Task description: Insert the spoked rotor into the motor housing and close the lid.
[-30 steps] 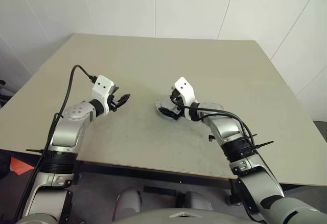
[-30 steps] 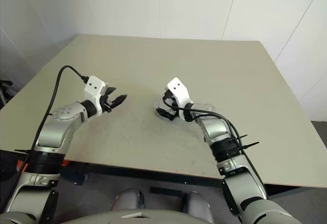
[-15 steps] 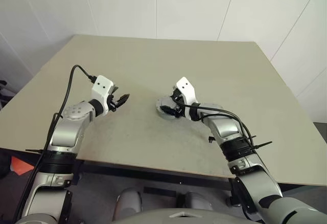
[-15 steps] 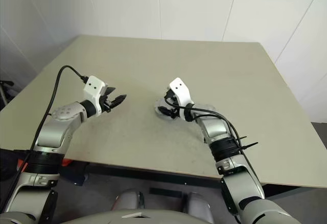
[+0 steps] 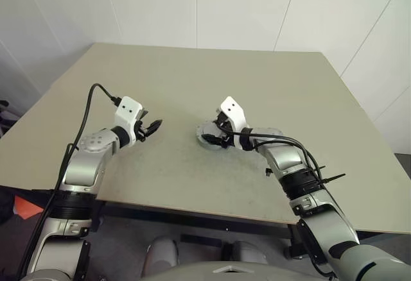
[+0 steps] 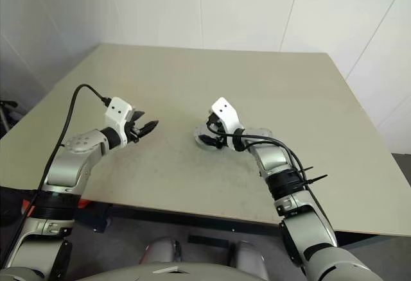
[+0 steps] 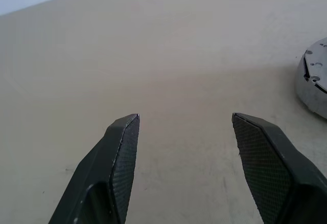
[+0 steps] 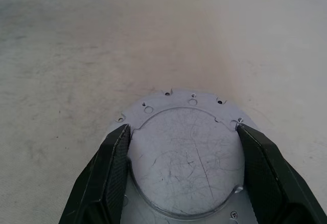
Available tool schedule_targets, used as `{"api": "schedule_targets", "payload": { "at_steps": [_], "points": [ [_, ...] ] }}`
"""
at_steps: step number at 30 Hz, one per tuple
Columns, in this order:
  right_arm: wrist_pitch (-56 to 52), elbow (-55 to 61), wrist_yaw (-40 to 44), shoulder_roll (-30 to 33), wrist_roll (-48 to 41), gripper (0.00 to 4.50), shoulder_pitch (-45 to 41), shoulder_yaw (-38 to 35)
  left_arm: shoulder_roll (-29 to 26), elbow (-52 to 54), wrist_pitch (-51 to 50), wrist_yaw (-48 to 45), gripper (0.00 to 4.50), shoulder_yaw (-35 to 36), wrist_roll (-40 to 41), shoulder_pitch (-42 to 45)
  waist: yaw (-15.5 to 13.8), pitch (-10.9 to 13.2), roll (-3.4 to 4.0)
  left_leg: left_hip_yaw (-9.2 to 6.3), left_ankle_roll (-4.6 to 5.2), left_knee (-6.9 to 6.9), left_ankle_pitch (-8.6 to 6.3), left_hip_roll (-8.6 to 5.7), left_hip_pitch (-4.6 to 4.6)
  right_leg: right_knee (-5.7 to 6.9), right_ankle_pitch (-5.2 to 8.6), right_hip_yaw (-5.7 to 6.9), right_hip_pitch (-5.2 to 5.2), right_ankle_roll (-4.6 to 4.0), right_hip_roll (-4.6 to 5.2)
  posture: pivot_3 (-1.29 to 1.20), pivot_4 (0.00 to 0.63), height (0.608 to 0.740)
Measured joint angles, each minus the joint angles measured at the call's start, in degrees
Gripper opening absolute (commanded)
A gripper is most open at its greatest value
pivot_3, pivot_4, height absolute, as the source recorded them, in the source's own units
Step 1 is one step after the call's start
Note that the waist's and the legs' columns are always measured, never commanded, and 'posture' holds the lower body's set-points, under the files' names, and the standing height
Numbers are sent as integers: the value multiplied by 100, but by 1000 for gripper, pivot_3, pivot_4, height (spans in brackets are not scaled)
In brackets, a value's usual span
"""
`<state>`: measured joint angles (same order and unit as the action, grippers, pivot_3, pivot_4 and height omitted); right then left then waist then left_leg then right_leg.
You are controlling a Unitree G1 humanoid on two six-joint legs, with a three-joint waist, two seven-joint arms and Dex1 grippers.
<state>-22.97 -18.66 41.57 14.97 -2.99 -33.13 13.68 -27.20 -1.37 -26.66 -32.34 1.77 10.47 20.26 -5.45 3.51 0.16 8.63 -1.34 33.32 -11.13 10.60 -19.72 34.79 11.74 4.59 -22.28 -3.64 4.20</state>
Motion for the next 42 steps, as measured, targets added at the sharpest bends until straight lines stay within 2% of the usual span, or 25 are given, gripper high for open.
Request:
{"api": "schedule_targets", "payload": {
  "at_steps": [14,25,29,35,38,42],
  "points": [
    [424,-152,-162,-24,301,3168,-76,244,16,1,-1,15,3059,-1,-16,-22,6,0,-1,0,0,0,0,0,7,1,1,0,10,1,0,0,0,740],
    [271,-291,-60,-80,298,3168,-186,257,90,6,-22,33,3059,1,-5,-74,42,-1,-1,1,1,-3,-1,1,7,0,1,0,12,1,0,0,0,740],
    [70,-415,75,-78,275,3168,-308,193,442,81,-313,57,3059,37,252,-73,28,-2,-2,2,2,-3,-1,1,9,-2,1,0,18,1,0,0,0,740],
    [29,-782,114,-112,266,3168,-527,152,1593,100,-1089,401,3059,207,1091,208,20,-3,-4,4,-5,-1,3,1,24,-1,1,-1,34,1,0,0,0,740],
    [34,-922,98,-122,266,3168,-584,115,2054,-275,-1333,698,2430,436,1365,616,11,-3,-3,4,-6,-1,4,0,58,-8,2,1,52,3,0,0,0,740],
    [46,-995,72,-149,268,3168,-617,105,2448,-1021,-1442,929,1124,820,1713,1111,13,-3,-4,2,-5,-1,4,-4,59,-34,3,4,68,7,1,0,0,740]
  ]
}}
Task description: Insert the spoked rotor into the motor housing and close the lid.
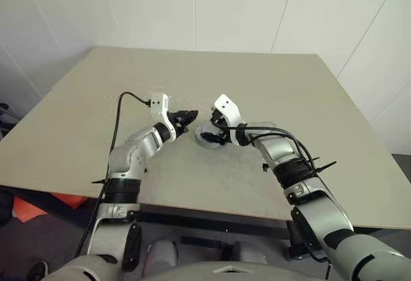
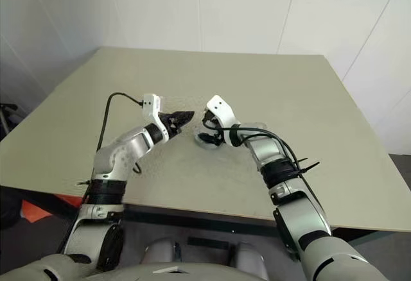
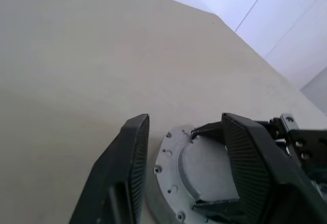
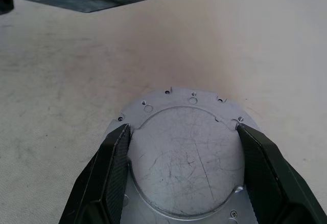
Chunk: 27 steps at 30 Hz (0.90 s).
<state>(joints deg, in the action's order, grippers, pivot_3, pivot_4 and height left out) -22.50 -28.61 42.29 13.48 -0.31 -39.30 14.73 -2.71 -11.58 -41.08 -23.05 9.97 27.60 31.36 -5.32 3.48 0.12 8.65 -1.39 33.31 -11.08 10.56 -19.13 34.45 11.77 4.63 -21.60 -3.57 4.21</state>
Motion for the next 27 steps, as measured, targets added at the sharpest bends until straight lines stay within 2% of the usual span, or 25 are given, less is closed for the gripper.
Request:
{"api": "schedule_targets", "payload": {
  "at_steps": [3,4,9,13,24,27],
  "points": [
    [-1,23,6,-2,0,3168,4,4,91,-659,-98,11,82,268,247,280,6,0,-1,0,1,-1,0,0,1,-12,-1,1,9,3,0,0,0,740],
    [-2,35,9,-1,0,3168,7,6,106,-841,-147,8,31,354,299,339,8,-1,-1,0,1,-1,0,0,1,-13,-1,1,9,3,0,0,0,740],
    [-3,67,9,2,0,3168,20,2,98,-1551,-386,-45,31,557,489,547,1,0,-1,-1,1,-6,0,1,3,-13,-1,2,6,4,0,0,0,740],
    [-12,83,2,3,3,3168,27,-6,74,-1909,-754,-169,31,436,489,667,1,0,-1,-1,1,-11,0,2,3,-26,-1,4,3,4,0,0,0,740],
    [-75,101,-44,-14,-3,3168,62,-75,-63,-2234,-916,-96,31,376,345,893,-1,-1,0,-2,2,-30,-1,3,24,-91,-3,15,46,8,0,0,0,740],
    [-144,74,-82,-22,-15,4118,34,-113,-55,-2255,-923,-101,0,375,346,904,-4,-1,1,-2,2,-31,-1,3,22,-98,-3,17,45,9,0,0,0,740]
  ]
}}
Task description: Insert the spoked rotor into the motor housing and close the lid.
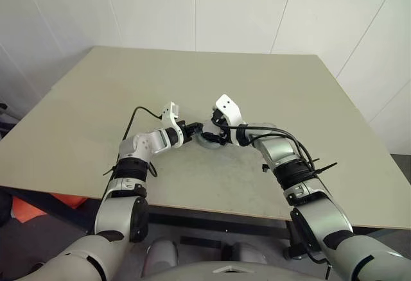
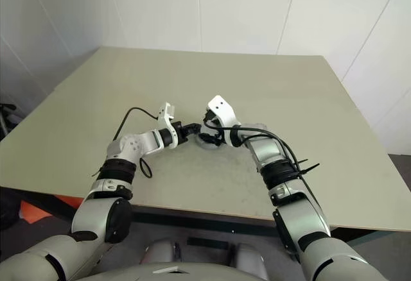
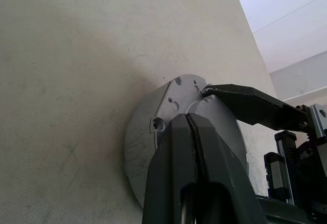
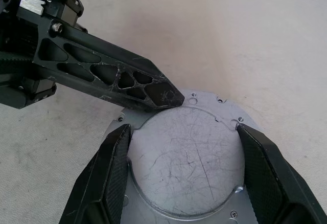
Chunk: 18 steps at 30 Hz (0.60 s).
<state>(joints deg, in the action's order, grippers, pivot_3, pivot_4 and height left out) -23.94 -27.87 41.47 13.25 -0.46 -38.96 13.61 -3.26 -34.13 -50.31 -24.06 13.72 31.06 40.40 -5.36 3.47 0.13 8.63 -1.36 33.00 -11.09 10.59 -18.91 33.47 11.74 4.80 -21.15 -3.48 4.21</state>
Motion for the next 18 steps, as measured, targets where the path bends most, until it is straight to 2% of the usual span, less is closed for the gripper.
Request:
{"api": "schedule_targets", "payload": {
  "at_steps": [1,2,11,18],
  "points": [
    [-19,-20,-35,2,2,4444,-25,-15,4,-2,-9,-2,0,0,2,4,0,0,0,0,0,0,0,0,-2,-4,0,0,-1,0,0,0,0,740],
    [-30,-39,-61,3,6,4478,-38,-46,9,-3,-25,-7,0,0,7,8,0,0,0,0,0,-1,0,0,-4,-9,0,1,0,0,0,0,0,740],
    [185,-23,-29,35,24,4478,-47,10,-18,85,-331,-139,0,1,101,29,-27,0,1,0,23,-28,-13,-10,-22,-26,-5,0,-2,6,7,0,0,740],
    [199,300,276,585,75,4478,-61,18,1,154,-741,-341,0,-21,209,14,-58,4,3,1,38,-30,-22,-13,-54,-23,-7,-2,-25,5,6,0,0,740]
  ]
}}
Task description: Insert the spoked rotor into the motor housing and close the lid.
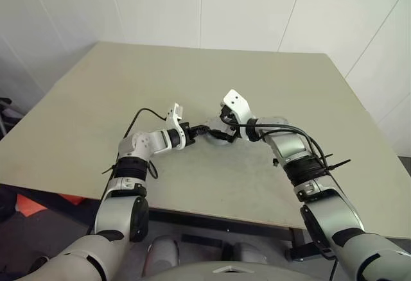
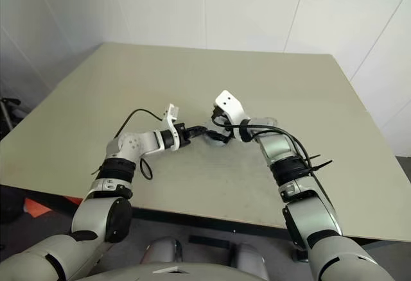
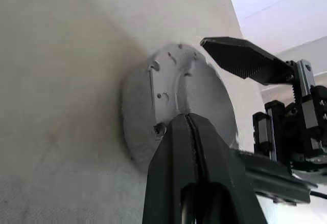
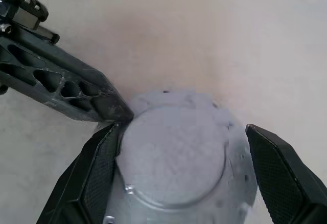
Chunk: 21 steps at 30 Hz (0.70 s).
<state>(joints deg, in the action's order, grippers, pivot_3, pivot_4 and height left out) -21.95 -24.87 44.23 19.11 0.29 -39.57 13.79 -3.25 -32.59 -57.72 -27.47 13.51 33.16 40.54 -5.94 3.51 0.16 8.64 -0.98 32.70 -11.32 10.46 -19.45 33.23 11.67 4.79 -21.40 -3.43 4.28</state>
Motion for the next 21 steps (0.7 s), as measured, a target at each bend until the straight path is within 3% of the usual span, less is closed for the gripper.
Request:
{"api": "schedule_targets", "payload": {
  "at_steps": [13,21],
  "points": [
    [-279,1051,399,294,-151,4478,30,-90,46,58,-142,-64,0,-8,72,8,-21,-1,1,1,35,14,-22,-13,-47,17,-14,-5,-45,-27,12,0,0,740],
    [-1982,545,127,292,-1255,4478,-651,-1463,93,58,-97,4,0,25,72,6,-28,-1,2,0,31,15,-19,-14,-42,22,-14,-6,-42,-26,11,0,0,740]
  ]
}}
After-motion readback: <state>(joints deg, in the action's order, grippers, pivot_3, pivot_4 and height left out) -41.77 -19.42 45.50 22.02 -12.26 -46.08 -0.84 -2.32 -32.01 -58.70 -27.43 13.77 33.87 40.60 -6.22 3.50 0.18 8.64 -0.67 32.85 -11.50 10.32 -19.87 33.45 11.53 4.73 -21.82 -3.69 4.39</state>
